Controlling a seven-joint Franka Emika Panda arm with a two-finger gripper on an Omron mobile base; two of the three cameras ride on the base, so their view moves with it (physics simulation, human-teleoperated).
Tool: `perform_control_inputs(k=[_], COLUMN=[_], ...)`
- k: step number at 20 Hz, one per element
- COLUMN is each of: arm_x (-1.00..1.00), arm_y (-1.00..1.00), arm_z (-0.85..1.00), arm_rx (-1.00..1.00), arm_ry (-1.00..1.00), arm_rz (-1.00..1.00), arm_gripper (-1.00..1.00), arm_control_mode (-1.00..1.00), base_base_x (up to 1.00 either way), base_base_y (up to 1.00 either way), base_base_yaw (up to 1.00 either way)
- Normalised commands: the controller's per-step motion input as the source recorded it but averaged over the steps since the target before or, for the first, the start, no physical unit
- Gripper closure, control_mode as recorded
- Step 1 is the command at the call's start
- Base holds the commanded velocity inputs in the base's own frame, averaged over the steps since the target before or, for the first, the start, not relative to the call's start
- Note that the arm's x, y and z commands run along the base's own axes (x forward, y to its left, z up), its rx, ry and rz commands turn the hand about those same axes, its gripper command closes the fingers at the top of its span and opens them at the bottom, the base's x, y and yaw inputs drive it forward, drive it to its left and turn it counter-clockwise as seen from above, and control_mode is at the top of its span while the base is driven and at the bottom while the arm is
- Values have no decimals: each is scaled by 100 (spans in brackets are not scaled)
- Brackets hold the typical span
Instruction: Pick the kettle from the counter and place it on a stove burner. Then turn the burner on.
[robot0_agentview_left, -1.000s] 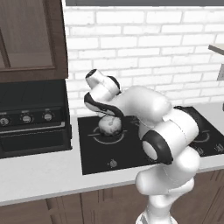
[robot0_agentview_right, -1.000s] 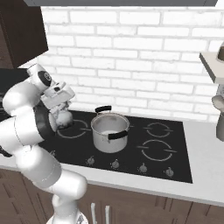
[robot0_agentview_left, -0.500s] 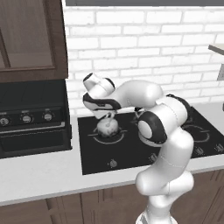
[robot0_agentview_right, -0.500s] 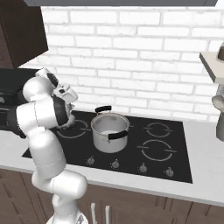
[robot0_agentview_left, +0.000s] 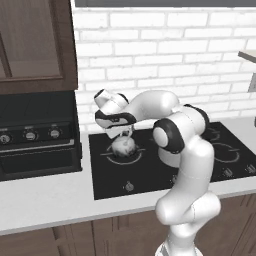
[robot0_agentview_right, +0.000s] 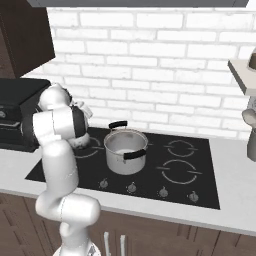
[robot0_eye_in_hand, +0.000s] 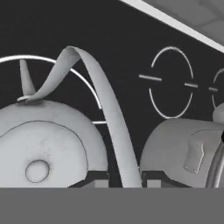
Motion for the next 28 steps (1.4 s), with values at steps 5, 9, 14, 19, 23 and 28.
perform_control_inputs(k=[5,9,14,19,23,28], arm_x=[1,-16,-5,0,0,0], arm_y=[0,-4,-4,-8,-2,-7], arm_z=[-38,-2,0,0,0,0], arm_rx=[2,6,5,8,1,-2], arm_ry=[-8,-12,-12,-17,-5,1], arm_rz=[0,0,0,-2,-1,0], arm_gripper=[100,100,100,100,100,100], arm_control_mode=[-100,-100,-100,-100,-100,-100], base_base_x=[0,0,0,0,0,0], base_base_y=[0,0,0,0,0,0], base_base_yaw=[0,0,0,0,0,0])
